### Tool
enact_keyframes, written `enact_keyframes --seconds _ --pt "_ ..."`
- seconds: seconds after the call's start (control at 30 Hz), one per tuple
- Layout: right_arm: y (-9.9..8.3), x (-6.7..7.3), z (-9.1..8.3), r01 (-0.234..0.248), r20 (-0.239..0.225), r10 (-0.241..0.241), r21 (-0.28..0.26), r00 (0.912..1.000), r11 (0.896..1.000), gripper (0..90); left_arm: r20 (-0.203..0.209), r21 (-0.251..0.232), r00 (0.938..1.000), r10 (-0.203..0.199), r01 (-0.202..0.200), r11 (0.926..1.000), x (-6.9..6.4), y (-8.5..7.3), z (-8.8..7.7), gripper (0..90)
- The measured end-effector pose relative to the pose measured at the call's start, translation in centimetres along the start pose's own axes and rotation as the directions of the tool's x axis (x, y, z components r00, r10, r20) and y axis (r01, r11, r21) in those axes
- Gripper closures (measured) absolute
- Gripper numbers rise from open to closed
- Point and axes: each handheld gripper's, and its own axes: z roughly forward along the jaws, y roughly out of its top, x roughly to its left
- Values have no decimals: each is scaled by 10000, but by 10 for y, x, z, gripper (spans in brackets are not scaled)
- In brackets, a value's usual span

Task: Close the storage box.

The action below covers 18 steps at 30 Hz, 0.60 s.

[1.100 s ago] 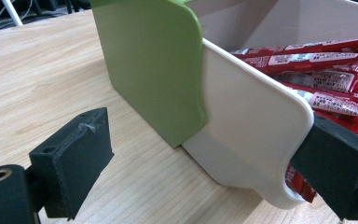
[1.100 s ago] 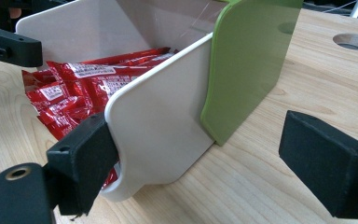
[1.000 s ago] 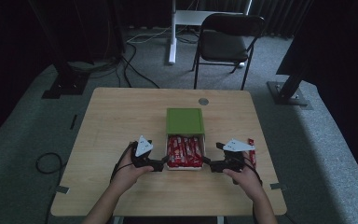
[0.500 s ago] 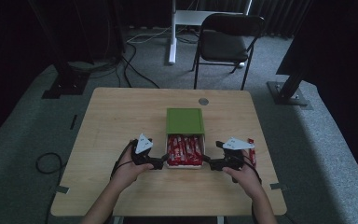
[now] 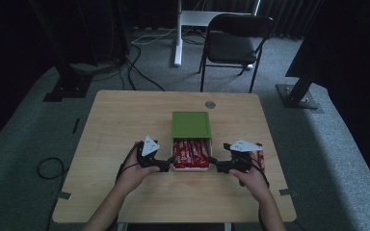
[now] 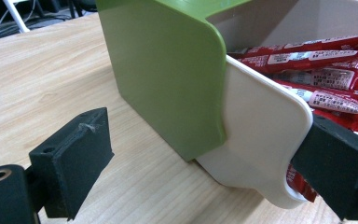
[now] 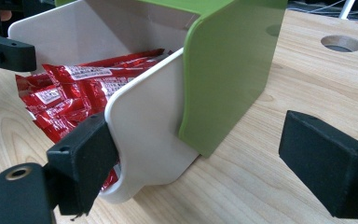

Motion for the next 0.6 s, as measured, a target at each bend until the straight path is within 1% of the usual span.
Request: enact_keyframes --seconds 0.2,0.33,0.43,0.6 --pt "2 -3 3 -78 108 78 -17 9999 10000 117 -47 -57 10000 -78 78 10000 3 1 3 81" --pt "3 -5 5 -144 120 144 -40 9998 9999 117 9 -45 9998 -180 180 9998 5 2 5 80" --pt "3 -5 6 -160 163 160 -47 9997 9999 117 -60 -34 9999 -84 84 10000 6 3 6 80" --pt "5 -7 9 -248 297 251 -101 9992 9996 117 -134 -60 9999 -78 77 10000 6 5 8 80"
